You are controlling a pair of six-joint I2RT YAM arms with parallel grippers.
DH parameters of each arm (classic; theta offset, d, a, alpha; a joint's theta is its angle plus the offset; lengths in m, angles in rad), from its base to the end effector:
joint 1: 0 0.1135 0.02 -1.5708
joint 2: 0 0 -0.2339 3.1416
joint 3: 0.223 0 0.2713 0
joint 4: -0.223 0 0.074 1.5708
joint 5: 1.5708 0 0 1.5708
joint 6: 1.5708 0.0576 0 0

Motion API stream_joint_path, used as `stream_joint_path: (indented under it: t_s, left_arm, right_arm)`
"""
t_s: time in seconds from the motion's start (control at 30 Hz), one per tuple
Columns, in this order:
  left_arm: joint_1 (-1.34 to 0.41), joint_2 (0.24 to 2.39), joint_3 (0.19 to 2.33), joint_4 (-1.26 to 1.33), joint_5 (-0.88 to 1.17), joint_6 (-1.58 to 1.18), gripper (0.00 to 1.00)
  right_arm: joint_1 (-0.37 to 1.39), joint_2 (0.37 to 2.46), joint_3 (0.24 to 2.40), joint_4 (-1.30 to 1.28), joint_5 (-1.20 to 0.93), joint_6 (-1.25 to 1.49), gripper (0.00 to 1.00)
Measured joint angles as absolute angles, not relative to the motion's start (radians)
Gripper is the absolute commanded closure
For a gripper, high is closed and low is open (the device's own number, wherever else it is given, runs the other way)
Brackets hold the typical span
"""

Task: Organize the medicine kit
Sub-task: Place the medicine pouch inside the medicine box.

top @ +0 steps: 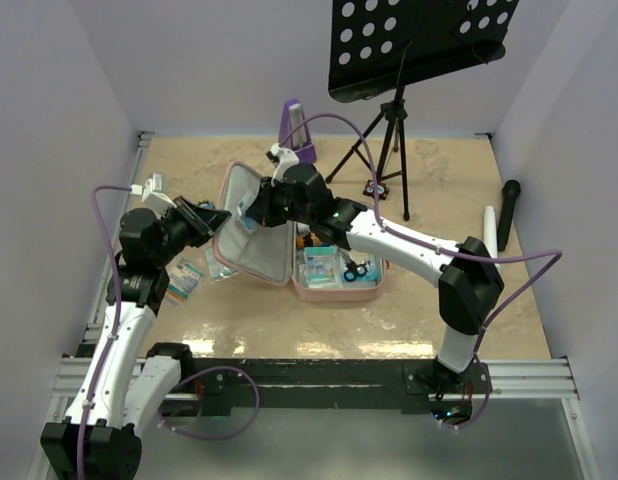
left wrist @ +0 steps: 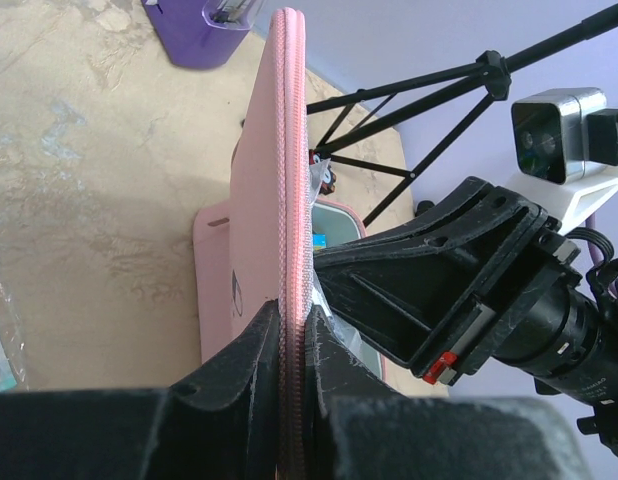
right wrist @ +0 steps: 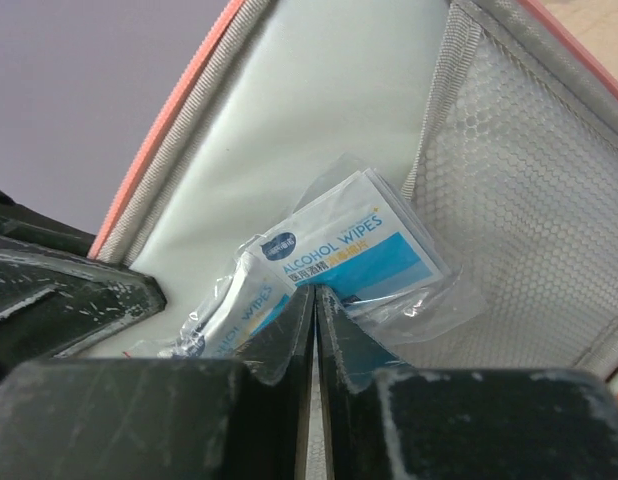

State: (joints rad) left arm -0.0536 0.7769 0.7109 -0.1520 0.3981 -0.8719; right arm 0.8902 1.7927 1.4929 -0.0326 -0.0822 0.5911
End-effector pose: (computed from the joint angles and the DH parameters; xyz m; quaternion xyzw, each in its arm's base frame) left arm 0.2437 -0.0354 0.2924 -0.1905 0.7506 -0.4119 0.4803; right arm 0.2897 0.3653 0.2780 -0.1448 0.8010 0.4160 0.4054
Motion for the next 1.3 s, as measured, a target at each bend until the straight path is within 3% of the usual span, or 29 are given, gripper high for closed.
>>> stream_joint_path:
  t_s: [0.17, 0.23, 0.53, 0.77, 1.3]
  left_arm:
    - [-0.054, 0.777, 0.711, -0.153, 0.397, -0.872, 1.0]
    - [-0.054, 0.777, 0.711, -0.153, 0.396, -0.872, 1.0]
    - [-0.055, 0.772, 0.711, -0.15, 0.398, -0.872, 1.0]
    - [-0.055, 0.772, 0.711, -0.149, 0.399, -0.872, 1.0]
    - [-0.053, 0.766, 0.71, -0.154, 0.383, -0.872, 1.0]
  right_arm:
    - [0.891, 1.791, 1.493, -0.045, -0.068, 0.579, 0.56]
    - [0.89, 1.785, 1.492, -0.046, -0.064, 0.576, 0.51]
    - [0.892, 1.713, 1.492, -0.049, -0.062, 0.582, 0.53]
    - [0.892, 1.722, 1.492, -0.046, -0.093, 0.587, 0.67]
    - [0.896, 1.811, 1.599, -0.035, -0.178, 0.606, 0.68]
